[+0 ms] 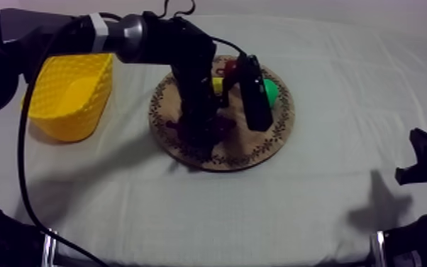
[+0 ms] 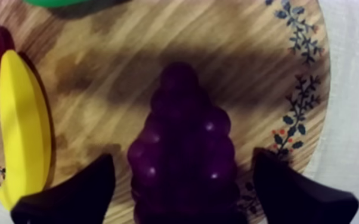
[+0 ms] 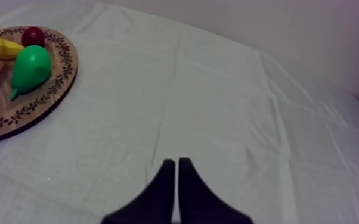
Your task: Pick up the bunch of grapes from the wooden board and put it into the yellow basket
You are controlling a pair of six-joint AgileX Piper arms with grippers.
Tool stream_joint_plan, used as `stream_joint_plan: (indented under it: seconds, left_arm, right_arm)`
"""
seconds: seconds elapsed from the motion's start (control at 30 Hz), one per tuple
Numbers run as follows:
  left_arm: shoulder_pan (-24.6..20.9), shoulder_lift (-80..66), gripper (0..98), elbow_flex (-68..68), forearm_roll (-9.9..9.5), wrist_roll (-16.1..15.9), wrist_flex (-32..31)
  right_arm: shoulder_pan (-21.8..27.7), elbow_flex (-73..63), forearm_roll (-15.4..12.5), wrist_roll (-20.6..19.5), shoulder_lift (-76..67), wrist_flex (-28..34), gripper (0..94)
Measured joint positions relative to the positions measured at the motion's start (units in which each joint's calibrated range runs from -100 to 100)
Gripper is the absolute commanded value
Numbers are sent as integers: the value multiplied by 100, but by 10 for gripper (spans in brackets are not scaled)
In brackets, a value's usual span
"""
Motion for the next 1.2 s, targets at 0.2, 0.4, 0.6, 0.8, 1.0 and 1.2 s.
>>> stream_joint_plan:
  seconds: [0.2, 0.4, 0.6, 0.8, 1.0, 1.2]
  left_arm:
    - [0, -54, 529, 77, 0, 18, -67]
    - [0, -90, 467, 114, 0, 26, -102]
    - [4, -111, 454, 138, 0, 26, -117]
    - [13, -315, 443, 391, 0, 81, -315]
    - [8, -739, 444, 780, 18, 146, -415]
    - [87, -1359, 443, 1144, 6, 267, -253]
  right_arm:
    - [0, 0, 0, 0, 0, 0, 3]
    - [0, 0, 0, 0, 0, 8, 3]
    - [0, 0, 0, 0, 0, 8, 3]
    - [0, 0, 0, 0, 0, 8, 3]
    - [0, 0, 0, 0, 0, 8, 3]
    - [0, 0, 0, 0, 0, 8, 3]
